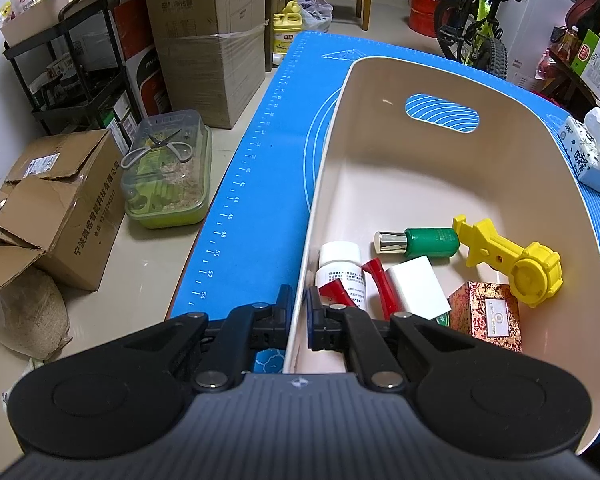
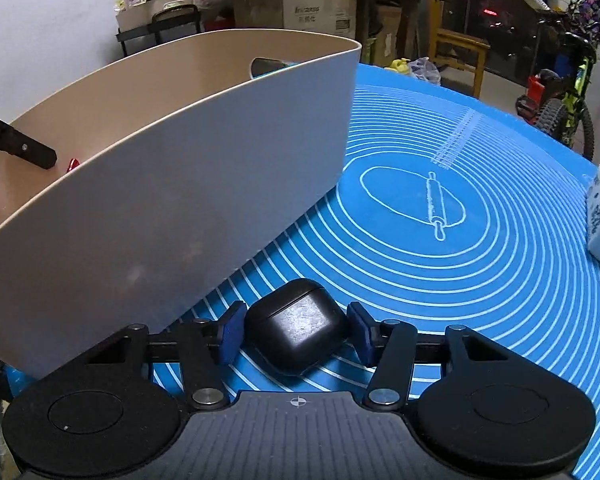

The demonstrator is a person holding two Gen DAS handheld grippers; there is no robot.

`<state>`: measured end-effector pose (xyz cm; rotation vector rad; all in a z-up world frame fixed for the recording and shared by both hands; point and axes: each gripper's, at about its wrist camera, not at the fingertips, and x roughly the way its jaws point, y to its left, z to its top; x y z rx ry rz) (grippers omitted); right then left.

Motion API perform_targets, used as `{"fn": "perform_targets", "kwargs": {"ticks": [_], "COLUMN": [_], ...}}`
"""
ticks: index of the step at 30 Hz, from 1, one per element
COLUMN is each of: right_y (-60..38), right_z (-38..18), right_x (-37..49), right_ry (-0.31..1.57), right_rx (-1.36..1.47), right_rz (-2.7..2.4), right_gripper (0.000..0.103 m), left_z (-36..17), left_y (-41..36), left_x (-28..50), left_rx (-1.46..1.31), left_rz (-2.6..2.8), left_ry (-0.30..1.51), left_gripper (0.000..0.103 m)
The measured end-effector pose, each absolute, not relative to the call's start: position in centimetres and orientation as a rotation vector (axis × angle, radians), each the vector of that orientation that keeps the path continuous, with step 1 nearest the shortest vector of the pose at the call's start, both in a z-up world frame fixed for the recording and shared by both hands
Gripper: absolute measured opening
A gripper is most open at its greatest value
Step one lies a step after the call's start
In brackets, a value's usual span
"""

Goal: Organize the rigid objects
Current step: 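Reach the right gripper to the black earbud case and grasp it, then carry the black earbud case into the beige bin and release it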

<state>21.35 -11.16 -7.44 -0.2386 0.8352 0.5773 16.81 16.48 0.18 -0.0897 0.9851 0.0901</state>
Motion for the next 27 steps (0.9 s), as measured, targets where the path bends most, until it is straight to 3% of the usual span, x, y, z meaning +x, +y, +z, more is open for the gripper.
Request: {"fn": "perform_targets", "kwargs": {"ticks": [8, 27], "right_y": [-12.1, -11.7], "right_z": [-6.1, 5.1], "right_x": [20.9, 19.3], "right_ry": [0.792, 0.576], "right_rx": [-0.215, -0.168], "right_rz": [0.530, 0.439], "right_gripper": [0.059, 0.059], "left_z": [0.2, 0.2], "left_y": [16.5, 16.5], "left_x": [16.8, 16.8], "left_rx": [-0.089, -0.089], "left_rz": [0.090, 0.090], "left_ry": [0.985, 0.985], "left_gripper": [0.009, 0.008]}}
